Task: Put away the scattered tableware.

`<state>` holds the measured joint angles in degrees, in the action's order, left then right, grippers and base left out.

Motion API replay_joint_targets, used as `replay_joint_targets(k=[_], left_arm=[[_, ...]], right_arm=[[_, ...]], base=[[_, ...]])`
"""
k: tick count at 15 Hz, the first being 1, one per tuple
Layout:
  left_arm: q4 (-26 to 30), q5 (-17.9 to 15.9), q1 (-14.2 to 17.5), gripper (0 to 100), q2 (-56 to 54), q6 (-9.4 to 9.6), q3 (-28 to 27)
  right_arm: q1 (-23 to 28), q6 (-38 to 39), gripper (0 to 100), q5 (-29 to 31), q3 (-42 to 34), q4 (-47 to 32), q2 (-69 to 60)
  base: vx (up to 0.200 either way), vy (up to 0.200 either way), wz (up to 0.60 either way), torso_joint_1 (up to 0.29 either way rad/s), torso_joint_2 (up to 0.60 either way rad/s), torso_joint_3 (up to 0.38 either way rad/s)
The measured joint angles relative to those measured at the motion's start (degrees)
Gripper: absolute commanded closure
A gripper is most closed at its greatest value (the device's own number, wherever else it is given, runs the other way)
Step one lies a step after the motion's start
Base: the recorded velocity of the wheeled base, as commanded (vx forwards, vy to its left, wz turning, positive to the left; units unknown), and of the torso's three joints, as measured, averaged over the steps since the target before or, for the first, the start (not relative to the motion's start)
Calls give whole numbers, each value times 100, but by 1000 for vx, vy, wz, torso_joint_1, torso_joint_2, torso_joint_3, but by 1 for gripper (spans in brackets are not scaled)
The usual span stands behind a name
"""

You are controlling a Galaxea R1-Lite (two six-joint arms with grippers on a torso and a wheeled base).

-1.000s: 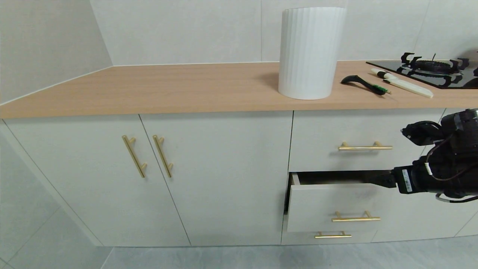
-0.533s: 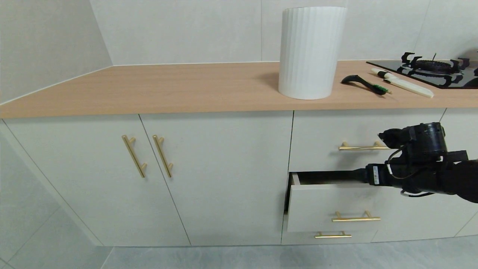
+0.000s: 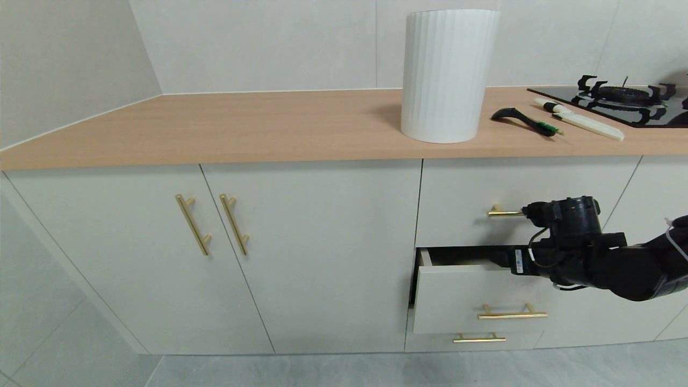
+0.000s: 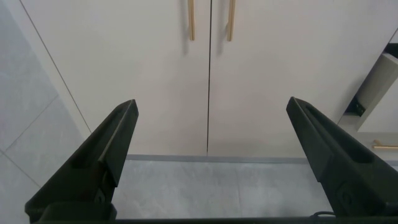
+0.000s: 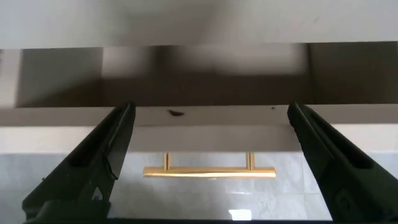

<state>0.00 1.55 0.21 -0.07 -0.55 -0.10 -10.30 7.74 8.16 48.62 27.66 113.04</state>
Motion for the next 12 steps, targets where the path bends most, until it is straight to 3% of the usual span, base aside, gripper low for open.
replay_joint_targets(k=[8,12], left_arm=[[0,1,4,0,0,4,0],[0,0,4,0,0,4,0]], right_arm=[[-4,-66,0,27,-179,0,24],[-4,-72,0,-55,-157,-886,-277]], base=[[0,0,0,0,0,0],[0,0,0,0,0,0]])
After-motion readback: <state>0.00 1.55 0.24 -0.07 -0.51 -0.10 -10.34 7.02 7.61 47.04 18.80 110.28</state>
